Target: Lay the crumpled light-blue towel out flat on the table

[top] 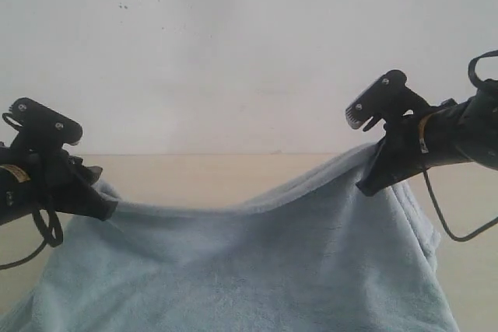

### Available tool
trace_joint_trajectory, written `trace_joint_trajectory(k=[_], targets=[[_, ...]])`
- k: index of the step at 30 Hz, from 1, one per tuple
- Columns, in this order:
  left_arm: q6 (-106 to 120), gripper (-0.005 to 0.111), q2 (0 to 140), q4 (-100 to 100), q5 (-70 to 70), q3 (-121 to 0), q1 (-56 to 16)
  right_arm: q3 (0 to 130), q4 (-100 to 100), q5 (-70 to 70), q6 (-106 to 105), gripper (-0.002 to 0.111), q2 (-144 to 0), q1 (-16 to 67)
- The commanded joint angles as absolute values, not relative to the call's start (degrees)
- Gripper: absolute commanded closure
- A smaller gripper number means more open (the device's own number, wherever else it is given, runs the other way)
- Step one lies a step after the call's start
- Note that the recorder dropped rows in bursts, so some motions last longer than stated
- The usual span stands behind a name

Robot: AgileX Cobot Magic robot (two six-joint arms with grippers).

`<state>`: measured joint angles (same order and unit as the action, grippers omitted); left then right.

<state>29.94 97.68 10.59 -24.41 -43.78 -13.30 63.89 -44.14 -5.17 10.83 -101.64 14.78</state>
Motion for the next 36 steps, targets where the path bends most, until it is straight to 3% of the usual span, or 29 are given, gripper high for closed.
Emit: trace_joint_trajectory(k=[1, 3, 6, 11, 15, 18, 23, 28, 33, 36], targets=[[30.58, 0.052, 100.88, 12.74, -26.88, -46.45, -13.16, 66.60, -44.30, -3.93, 12.01, 0.078, -104.51, 13.80], [30.58, 0.045, 101.58, 14.61, -28.73, -47.10, -13.16, 67.68, -44.30, -3.93, 12.52, 0.060, -105.33, 13.80], [30.58, 0.040, 101.82, 17.24, -32.48, -47.90, -13.16, 69.07, -44.30, -4.15, 16.02, 0.048, -105.66, 13.80], [30.58, 0.042, 98.78, 18.66, -31.11, -48.30, -13.16, 71.06, -44.30, -9.50, 18.07, 0.049, -104.56, 13.80], [30.49, 0.054, 94.06, 18.64, -22.17, -48.30, -13.16, 72.28, -44.30, -12.81, 18.51, 0.049, -103.33, 13.70], [30.24, 0.068, 91.07, 18.43, -17.85, -48.30, -13.27, 72.28, -44.30, -13.37, 18.65, 0.049, -102.95, 13.70], [26.43, 0.103, 88.36, 18.63, -0.65, -48.30, -13.66, 72.28, -38.44, -22.16, 25.24, 0.049, -104.55, 13.70], [26.17, 0.103, 88.36, 18.64, 10.44, -48.30, -17.16, 72.28, -30.54, -23.39, 23.77, 0.049, -104.43, 13.81], [33.34, 0.103, 88.36, 18.64, 10.36, -48.30, -25.11, 72.28, -30.30, -24.53, 20.63, 0.050, -104.65, 13.81], [41.41, 0.103, 88.58, 18.64, 10.16, -48.30, -30.72, 72.28, -30.30, -25.69, 20.63, 0.063, -104.65, 13.81]])
